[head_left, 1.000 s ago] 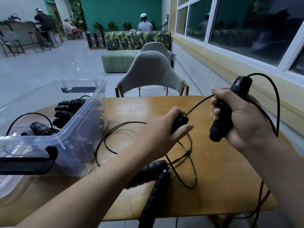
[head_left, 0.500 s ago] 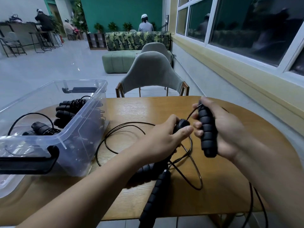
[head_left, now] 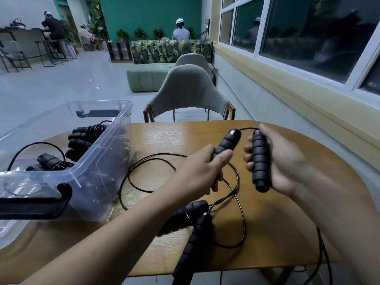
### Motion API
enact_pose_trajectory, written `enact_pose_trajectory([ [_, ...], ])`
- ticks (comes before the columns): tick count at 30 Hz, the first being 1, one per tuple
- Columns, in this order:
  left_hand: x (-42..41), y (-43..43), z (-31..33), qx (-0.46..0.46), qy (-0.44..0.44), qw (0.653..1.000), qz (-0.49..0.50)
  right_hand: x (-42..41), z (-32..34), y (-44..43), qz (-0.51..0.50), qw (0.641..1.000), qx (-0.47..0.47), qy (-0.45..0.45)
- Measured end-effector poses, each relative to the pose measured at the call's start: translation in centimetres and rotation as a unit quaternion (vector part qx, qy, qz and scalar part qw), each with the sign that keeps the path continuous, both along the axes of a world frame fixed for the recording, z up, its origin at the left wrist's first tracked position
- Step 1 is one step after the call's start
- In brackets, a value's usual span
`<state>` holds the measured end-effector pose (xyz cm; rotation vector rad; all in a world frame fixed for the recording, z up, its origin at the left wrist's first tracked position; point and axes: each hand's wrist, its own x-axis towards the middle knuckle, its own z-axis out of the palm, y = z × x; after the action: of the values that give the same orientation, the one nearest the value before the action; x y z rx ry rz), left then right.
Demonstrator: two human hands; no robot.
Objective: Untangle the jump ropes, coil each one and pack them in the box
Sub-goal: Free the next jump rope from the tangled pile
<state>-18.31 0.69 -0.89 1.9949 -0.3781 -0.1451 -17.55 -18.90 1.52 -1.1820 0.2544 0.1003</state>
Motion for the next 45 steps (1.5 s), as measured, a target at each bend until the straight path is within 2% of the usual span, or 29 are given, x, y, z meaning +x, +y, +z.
enact_pose_trajectory([
  [2,-0.3,-0.6,0.0,-0.112,0.073,0.991,0.027,-0.7,-0.6,1.2,0.046,0.998,0.0,0.031],
  [4,-0.6,-1.1,0.0,-0.185,0.159,0.968,0.055,-1.8,-1.2,2.4,0.098,0.994,0.001,0.042],
  [7,-0.8,-1.1,0.2,-0.239,0.253,0.932,0.1,-2.7,-1.7,3.1,0.124,0.991,-0.012,0.038],
  [9,-0.9,-0.8,0.3,-0.259,0.283,0.915,0.126,-2.8,-1.7,2.7,0.111,0.992,-0.046,0.024],
  [12,-1.2,-0.2,0.2,-0.244,0.281,0.917,0.143,-3.1,-1.7,2.1,0.102,0.991,-0.081,0.006],
  [18,-2.8,0.5,0.1,-0.228,0.295,0.923,0.095,-4.0,-2.3,2.0,0.109,0.989,-0.097,-0.022],
  [29,-2.4,2.2,-0.5,-0.165,0.195,0.967,0.026,-4.5,-3.2,2.4,0.059,0.98,-0.168,-0.085],
  [40,-2.3,2.7,-0.5,-0.143,0.17,0.975,0.01,-4.8,-3.3,3.1,0.011,0.977,-0.181,-0.114],
  [45,-2.4,2.5,-0.4,-0.152,0.159,0.975,0.016,-5.8,-2.6,3.8,0.051,0.965,-0.225,-0.125],
])
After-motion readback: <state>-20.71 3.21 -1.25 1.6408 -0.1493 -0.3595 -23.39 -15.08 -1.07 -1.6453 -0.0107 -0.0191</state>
